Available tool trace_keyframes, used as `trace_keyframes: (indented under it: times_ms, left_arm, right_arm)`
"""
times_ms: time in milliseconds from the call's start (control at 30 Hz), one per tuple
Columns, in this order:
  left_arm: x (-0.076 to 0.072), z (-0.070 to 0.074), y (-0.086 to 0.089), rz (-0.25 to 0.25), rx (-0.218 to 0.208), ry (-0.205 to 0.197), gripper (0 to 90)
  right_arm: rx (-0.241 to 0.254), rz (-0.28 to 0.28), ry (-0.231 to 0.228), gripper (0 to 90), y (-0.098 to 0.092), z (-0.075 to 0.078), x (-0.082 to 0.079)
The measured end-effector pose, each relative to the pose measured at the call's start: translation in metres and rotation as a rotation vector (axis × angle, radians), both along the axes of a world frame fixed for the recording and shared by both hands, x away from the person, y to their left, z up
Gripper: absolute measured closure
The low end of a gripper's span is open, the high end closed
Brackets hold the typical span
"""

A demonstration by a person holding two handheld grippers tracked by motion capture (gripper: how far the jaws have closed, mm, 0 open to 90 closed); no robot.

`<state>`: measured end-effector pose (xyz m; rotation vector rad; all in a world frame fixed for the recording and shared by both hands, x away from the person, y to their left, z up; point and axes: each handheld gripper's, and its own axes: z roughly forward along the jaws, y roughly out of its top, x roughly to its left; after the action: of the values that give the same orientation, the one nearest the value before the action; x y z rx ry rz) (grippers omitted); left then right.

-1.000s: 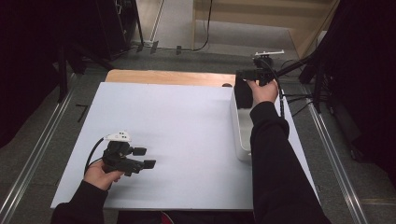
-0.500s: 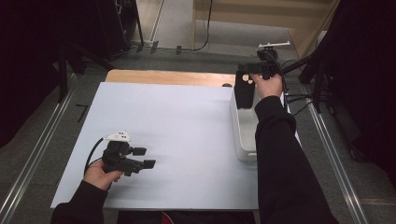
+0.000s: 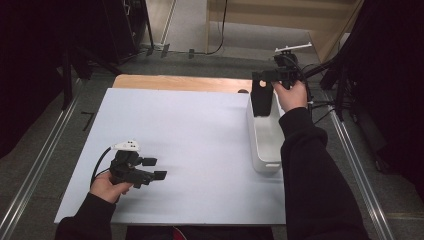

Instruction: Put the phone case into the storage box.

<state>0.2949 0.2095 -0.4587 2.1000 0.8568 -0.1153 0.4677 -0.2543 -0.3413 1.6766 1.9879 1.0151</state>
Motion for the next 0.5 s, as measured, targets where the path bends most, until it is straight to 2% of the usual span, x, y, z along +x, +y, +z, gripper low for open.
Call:
trace_keyframes:
  times_ms: [67, 133, 333, 500]
  left_arm:
    - [0.0, 0.0, 0.0, -0.002, 0.001, 0.0, 25.3]
    - [0.0, 0.0, 0.0, -0.002, 0.001, -0.003, 25.3]
    - [0.001, 0.0, 0.001, -0.003, 0.001, -0.002, 25.3]
    - [0.001, 0.0, 0.001, 0.002, 0.001, 0.003, 25.3]
  right_arm:
    - [-0.007, 0.004, 0.013, 6.1, 0.004, 0.001, -0.004]
    - [0.008, 0.033, 0.026, 6.1, 0.006, 0.001, -0.008]
    - [-0.001, 0.098, 0.018, 6.1, 0.015, 0.0, -0.022]
    - [0.009, 0.122, 0.025, 6.2, 0.02, -0.003, -0.031]
